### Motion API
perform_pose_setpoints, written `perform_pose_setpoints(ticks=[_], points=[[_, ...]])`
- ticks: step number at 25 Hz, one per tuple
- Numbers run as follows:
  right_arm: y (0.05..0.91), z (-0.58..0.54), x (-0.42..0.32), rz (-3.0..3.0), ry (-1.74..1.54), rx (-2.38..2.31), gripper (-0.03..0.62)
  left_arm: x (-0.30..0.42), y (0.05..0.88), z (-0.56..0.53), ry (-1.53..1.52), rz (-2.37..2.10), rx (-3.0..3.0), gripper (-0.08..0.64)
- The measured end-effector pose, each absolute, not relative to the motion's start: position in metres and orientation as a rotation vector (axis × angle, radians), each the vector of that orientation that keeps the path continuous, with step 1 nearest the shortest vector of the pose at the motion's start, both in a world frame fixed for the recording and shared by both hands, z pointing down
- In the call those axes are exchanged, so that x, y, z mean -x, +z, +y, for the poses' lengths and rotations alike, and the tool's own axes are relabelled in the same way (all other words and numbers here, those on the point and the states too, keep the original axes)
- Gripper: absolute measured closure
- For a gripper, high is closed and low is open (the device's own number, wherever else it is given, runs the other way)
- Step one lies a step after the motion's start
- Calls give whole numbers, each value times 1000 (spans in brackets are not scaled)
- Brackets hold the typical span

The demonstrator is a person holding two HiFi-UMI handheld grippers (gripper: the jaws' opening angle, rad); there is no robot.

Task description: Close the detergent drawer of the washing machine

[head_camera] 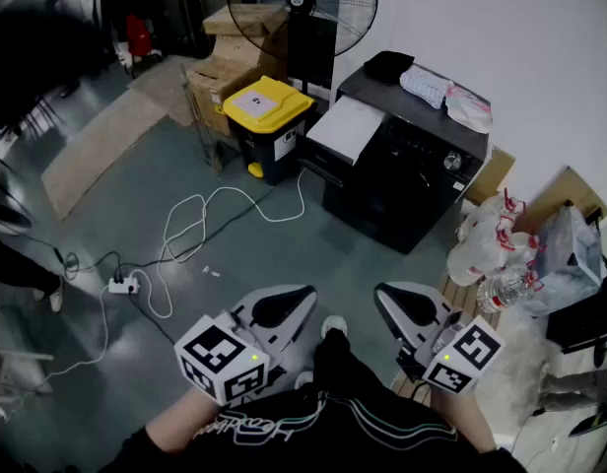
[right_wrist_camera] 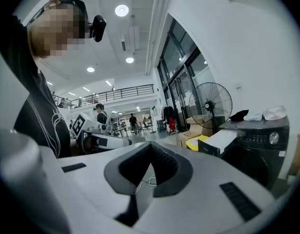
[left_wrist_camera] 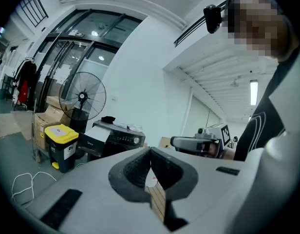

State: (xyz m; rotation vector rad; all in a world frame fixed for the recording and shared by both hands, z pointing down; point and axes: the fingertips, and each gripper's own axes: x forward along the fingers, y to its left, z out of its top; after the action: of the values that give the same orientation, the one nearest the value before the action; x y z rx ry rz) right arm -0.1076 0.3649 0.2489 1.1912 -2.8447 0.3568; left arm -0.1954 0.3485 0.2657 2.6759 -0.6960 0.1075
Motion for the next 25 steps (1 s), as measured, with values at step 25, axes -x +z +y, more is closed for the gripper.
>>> perform_pose_setpoints(ticks=[25], points=[[267, 264, 76, -2846, 442, -1228, 565, 187, 295, 260, 153, -812, -2589, 537]])
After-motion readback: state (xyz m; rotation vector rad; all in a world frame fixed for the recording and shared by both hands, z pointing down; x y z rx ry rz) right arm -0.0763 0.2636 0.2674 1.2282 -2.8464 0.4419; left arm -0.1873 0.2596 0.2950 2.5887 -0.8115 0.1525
